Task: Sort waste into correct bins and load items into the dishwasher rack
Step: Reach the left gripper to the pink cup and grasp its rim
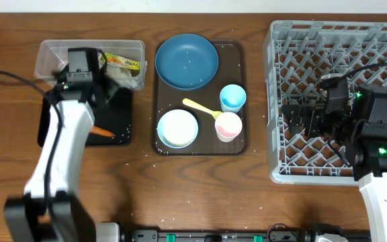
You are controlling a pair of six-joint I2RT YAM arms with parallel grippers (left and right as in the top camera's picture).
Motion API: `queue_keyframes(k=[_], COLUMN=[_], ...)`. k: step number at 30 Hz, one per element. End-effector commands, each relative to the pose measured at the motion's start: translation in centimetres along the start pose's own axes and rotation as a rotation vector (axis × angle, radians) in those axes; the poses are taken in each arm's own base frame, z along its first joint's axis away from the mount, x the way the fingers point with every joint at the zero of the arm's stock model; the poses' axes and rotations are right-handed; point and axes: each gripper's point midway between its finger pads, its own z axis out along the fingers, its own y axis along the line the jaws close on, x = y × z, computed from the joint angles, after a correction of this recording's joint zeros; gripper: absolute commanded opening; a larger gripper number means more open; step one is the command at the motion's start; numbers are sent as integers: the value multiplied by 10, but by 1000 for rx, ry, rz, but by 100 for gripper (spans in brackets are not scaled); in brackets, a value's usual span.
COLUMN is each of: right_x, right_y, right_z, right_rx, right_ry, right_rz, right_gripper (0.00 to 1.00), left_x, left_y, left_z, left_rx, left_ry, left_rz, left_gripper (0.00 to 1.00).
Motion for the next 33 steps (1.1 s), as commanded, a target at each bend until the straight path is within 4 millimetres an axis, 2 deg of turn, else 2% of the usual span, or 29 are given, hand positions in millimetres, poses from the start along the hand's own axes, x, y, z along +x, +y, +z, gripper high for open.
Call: queue_keyframes(k=[1, 7, 13, 17, 21, 24, 28, 33], right_x=[-10, -11, -11, -11, -11, -11, -10, -9], right_y=[1, 1, 1, 1, 1, 1, 1, 1], right_z=[-4, -4, -4, -4, -4, -4, -4, -4], right_rx=[-2, -2, -2, -3, -3, -3, -3, -2], right_ry=[-28, -33, -34, -33, -33, -31, -28, -26], right_rz=[2, -1, -1, 0, 11, 12, 13, 14], right_gripper=[99, 99, 99, 98, 99, 99, 99, 99], left_x=[25, 86, 161, 206, 246, 266, 282, 290], left_y=[-59, -106, -144, -158, -160, -158, -157, -152], left_z=[-32, -46, -58, -60, -48, -39, -32, -21], left_rx=[245, 352, 443, 479, 465, 443, 431, 395], left_ry=[40, 101, 179, 227, 294, 334, 360, 384], left_rz=[337, 561, 739, 830, 895, 914, 932, 914], left_gripper=[72, 73, 75, 75, 75, 75, 75, 62])
